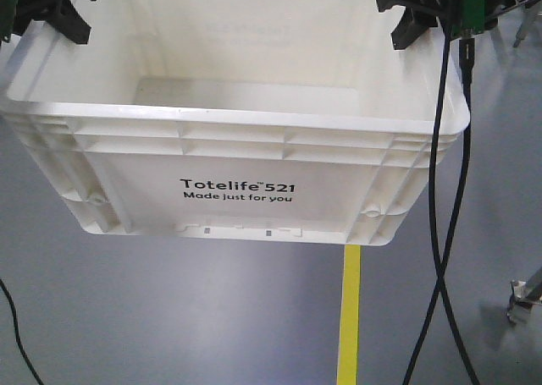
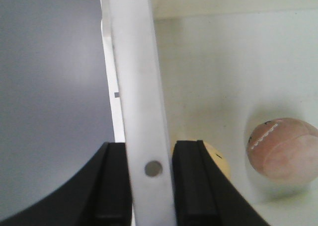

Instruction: Place moving items into box and shelve

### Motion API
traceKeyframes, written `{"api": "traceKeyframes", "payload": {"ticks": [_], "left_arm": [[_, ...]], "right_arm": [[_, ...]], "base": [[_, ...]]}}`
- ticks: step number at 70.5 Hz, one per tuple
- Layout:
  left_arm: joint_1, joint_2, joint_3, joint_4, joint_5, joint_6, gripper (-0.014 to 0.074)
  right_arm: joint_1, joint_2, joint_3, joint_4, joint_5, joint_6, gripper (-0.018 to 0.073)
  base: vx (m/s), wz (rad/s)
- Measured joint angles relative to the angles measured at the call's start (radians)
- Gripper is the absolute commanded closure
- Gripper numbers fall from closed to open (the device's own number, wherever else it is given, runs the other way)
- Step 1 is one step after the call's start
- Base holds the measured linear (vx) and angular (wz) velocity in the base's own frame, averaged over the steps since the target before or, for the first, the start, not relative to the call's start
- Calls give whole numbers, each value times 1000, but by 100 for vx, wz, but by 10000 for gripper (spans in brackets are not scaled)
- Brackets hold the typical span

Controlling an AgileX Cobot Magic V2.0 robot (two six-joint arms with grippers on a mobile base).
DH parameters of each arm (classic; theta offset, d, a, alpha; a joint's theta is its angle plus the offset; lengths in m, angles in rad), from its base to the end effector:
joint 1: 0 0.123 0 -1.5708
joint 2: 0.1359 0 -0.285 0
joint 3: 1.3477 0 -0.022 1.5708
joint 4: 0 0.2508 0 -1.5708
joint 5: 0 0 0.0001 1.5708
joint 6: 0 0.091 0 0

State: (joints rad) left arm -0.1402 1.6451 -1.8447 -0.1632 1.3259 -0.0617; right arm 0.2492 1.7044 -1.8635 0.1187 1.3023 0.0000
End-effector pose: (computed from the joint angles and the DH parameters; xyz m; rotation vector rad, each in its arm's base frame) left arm 0.3342 -0.0617 0.4164 0.1073 2.6130 -0.2923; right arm 0.3447 0.0984 0.4015 -0.3257 2.6153 0.2469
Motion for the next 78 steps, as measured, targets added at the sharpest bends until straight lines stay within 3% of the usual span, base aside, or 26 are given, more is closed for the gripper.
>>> {"api": "traceKeyframes", "payload": {"ticks": [78], "left_arm": [[0,0,0,1,0,0,613]], "right_arm": [[0,0,0,0,0,0,571]], "base": [[56,-15]]}}
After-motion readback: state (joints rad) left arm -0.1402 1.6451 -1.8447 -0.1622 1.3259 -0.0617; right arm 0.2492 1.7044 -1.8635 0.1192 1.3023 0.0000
